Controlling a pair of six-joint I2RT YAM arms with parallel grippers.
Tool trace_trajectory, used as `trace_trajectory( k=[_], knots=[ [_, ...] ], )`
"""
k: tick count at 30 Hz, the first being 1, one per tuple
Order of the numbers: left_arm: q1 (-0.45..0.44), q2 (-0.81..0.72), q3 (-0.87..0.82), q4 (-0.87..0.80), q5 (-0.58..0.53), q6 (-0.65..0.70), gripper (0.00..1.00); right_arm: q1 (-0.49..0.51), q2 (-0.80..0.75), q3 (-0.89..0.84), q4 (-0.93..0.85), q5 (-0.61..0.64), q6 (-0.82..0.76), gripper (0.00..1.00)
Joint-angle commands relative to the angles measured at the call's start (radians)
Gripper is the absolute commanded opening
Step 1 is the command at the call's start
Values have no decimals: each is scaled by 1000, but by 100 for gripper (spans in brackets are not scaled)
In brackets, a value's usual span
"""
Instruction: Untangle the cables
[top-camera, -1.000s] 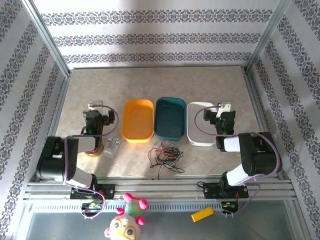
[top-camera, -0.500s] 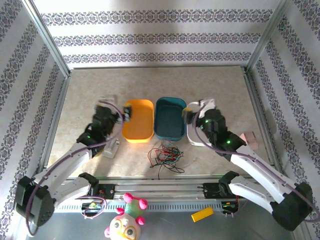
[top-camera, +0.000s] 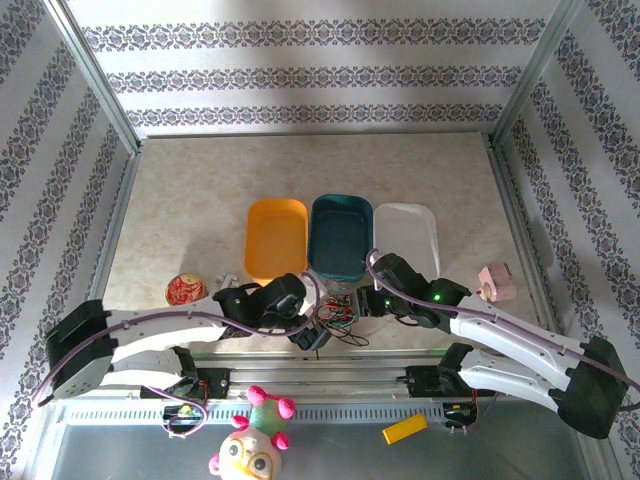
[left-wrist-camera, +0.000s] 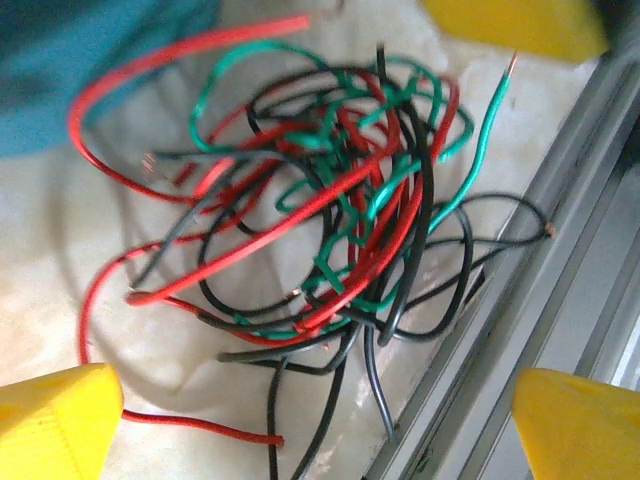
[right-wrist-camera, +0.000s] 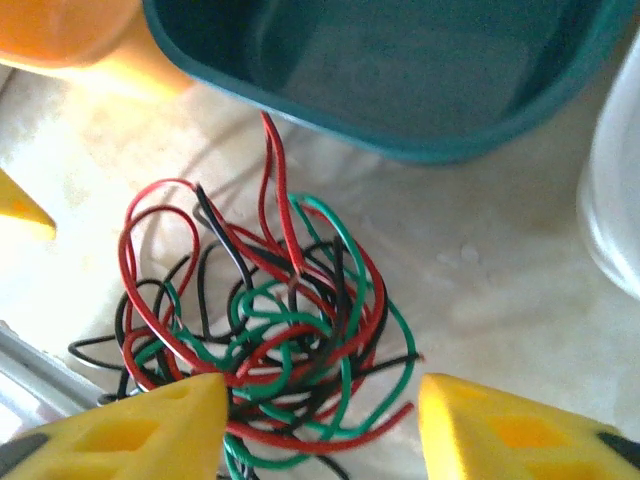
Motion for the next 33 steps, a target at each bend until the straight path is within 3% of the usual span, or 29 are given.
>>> trace_trajectory(
  k=[1, 7, 19, 22, 25, 28, 33],
  knots=[
    [-12, 51, 58, -31, 38, 63, 100, 9, -31, -15, -71, -55, 67, 49],
    [-12, 121, 67, 43, 20, 99, 100, 15, -47, -33, -59, -99, 100, 40],
    [-10, 190, 35, 179, -80, 46, 91, 34, 45, -37, 73, -131, 127, 29],
    [-10, 204, 37, 182, -86, 49, 88, 40, 70, -32, 93, -137, 134, 20],
    [-10, 226, 44, 176, -98, 50, 80, 44, 70, -16, 66, -125, 135, 1],
    [-9, 257, 48, 178, -114, 51, 70, 44, 29, 10, 20, -68, 141, 0],
    [-7, 322, 49, 193, -153, 48, 43, 17, -51, 83, -47, 35, 141, 0]
  ],
)
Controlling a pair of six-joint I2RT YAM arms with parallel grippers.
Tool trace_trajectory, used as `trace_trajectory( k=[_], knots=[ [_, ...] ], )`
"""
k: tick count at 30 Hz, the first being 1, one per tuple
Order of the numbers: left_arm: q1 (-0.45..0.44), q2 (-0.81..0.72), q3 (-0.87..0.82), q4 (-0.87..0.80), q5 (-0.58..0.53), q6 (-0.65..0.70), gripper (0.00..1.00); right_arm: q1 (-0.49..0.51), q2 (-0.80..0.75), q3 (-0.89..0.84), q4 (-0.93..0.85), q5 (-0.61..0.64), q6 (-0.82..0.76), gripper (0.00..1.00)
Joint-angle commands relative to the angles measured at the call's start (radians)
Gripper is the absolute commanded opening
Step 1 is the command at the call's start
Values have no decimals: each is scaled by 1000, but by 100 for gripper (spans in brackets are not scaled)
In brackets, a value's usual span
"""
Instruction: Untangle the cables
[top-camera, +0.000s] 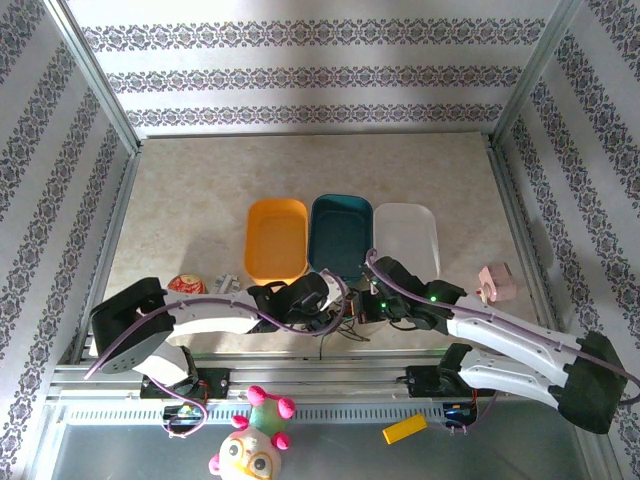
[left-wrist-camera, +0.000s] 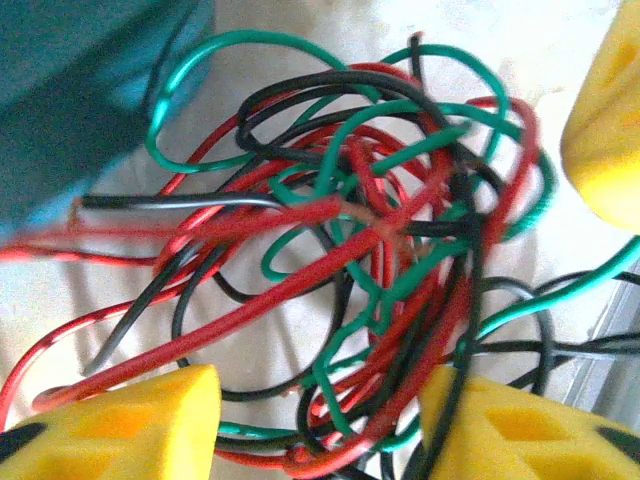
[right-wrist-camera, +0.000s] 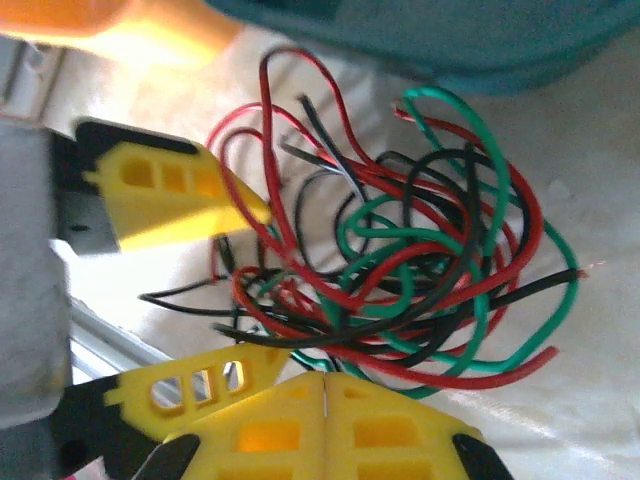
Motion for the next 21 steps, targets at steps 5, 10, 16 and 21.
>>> trace_trajectory(
  k=[5, 10, 16, 21],
  knots=[
    [1, 113, 0, -49, -151, -5, 18, -60, -112, 123, -76, 121, 15, 0],
    [7, 168, 24, -59, -243, -11, 0, -103, -146, 155, -73, 94, 11, 0],
    [14, 202, 17, -77, -341, -30, 0, -149, -202, 175, -82, 104, 12, 0],
    [41, 172, -22, -103, -448, -89, 0, -228, -264, 162, -78, 88, 44, 0]
  ],
)
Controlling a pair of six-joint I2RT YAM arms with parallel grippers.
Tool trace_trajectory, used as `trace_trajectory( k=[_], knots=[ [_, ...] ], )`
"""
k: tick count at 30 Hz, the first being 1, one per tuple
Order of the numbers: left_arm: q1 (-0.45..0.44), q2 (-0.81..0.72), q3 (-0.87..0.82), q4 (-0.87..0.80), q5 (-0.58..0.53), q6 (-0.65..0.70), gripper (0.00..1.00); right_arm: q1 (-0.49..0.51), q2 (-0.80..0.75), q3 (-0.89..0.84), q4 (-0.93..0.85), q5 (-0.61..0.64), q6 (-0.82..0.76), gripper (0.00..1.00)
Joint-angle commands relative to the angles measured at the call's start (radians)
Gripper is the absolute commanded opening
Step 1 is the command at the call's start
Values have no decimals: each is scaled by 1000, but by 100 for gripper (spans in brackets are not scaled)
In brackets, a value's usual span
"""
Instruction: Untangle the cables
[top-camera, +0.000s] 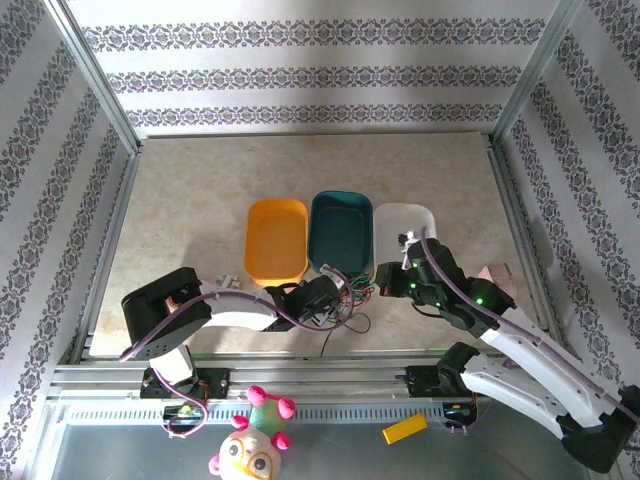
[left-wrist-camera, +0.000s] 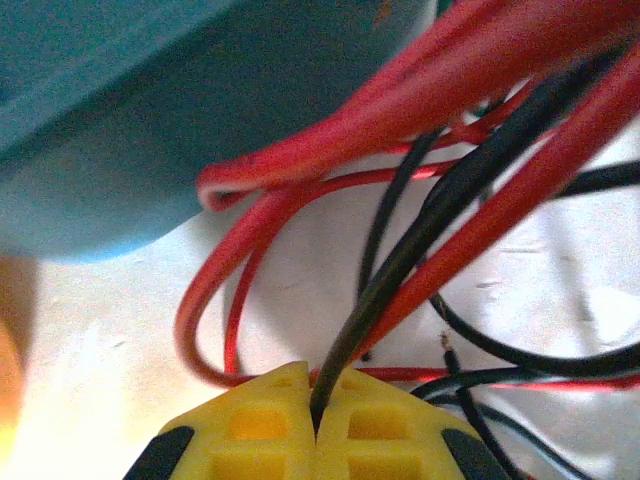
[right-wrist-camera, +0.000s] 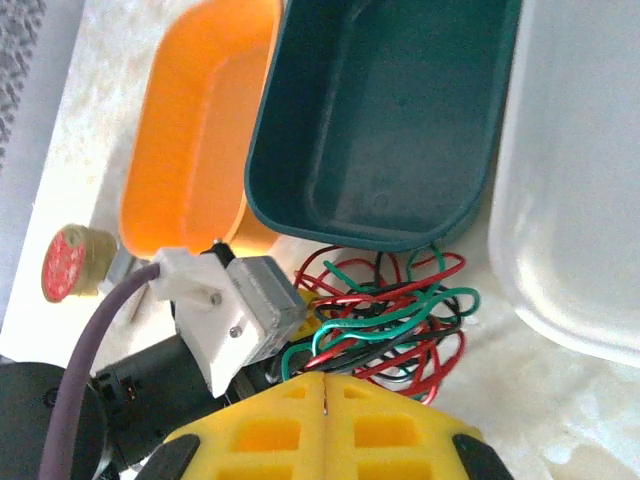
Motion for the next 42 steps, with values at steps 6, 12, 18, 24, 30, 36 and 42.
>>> trace_trajectory(
  k=[6, 12, 18, 24, 30, 36, 42],
  knots=[
    [59, -114, -102, -140, -115, -41, 0, -107, -35, -14, 20, -34, 47, 0],
    [58, -283, -62, -164, 53, 114, 57, -64, 43, -78, 82, -81, 55, 0],
    [51, -379, -13, -228, 243, 225, 87, 0, 68, -114, 130, -68, 78, 0],
    [-10, -302, 29, -192, 276, 257, 92, 2, 47, -140, 170, -69, 132, 0],
    [-57, -176, 50, -23, 218, 249, 90, -33, 6, -141, 167, -113, 174, 0],
    [-57, -104, 27, 191, 94, 212, 74, -74, -41, -162, 155, -156, 197, 0],
    [-57, -69, 30, 253, 50, 222, 52, -79, -46, -175, 144, -181, 210, 0]
  ],
)
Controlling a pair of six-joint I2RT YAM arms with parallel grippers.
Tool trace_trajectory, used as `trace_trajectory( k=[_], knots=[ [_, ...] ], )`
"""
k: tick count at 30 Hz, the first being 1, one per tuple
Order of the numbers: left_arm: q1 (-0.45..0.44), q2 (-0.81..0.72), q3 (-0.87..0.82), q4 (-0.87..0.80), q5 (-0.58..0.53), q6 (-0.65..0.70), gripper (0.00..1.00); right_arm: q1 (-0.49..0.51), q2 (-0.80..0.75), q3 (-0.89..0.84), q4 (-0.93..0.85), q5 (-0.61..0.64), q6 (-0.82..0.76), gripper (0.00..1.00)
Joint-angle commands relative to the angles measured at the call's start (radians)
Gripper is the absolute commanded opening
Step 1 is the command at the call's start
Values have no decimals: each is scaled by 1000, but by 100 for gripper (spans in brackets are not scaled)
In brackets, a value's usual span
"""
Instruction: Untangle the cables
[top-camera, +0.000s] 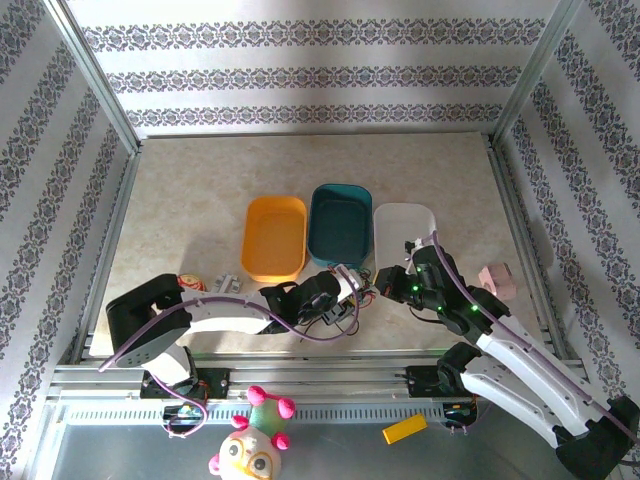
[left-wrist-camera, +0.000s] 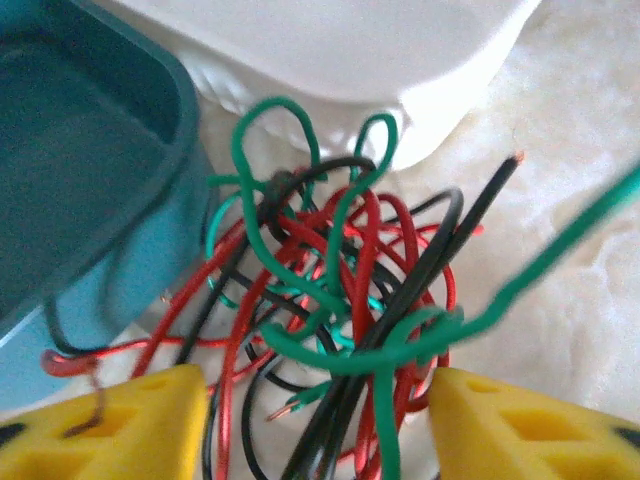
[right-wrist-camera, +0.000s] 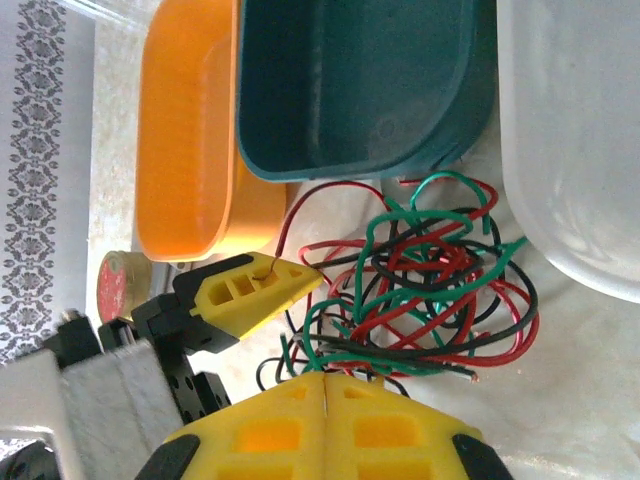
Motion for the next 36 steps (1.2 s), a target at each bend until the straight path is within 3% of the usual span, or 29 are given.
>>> trace_trajectory(
  k=[1, 5, 8, 15, 20, 29, 36],
  knots=[
    [-9, 28, 10, 99, -53, 4, 48, -9, -8, -8, 5, -37, 23, 0],
    [-7, 62, 5, 95, -82, -18, 13, -12, -16, 4, -7, -20, 32, 0],
    [-5, 70, -21, 86, -108, -37, 1, -20, -38, 20, -26, 21, 39, 0],
    [24, 45, -118, 52, -162, -128, 0, -68, -118, 29, -94, 233, 93, 0],
    [50, 37, -147, -55, -247, -239, 0, -171, -156, 49, -144, 292, 112, 0],
    [101, -39, -215, -208, -406, -446, 0, -394, -115, 85, -191, 98, 62, 0],
    [124, -179, -260, -248, -447, -481, 0, -420, -65, 59, -143, -27, 30, 0]
  ],
)
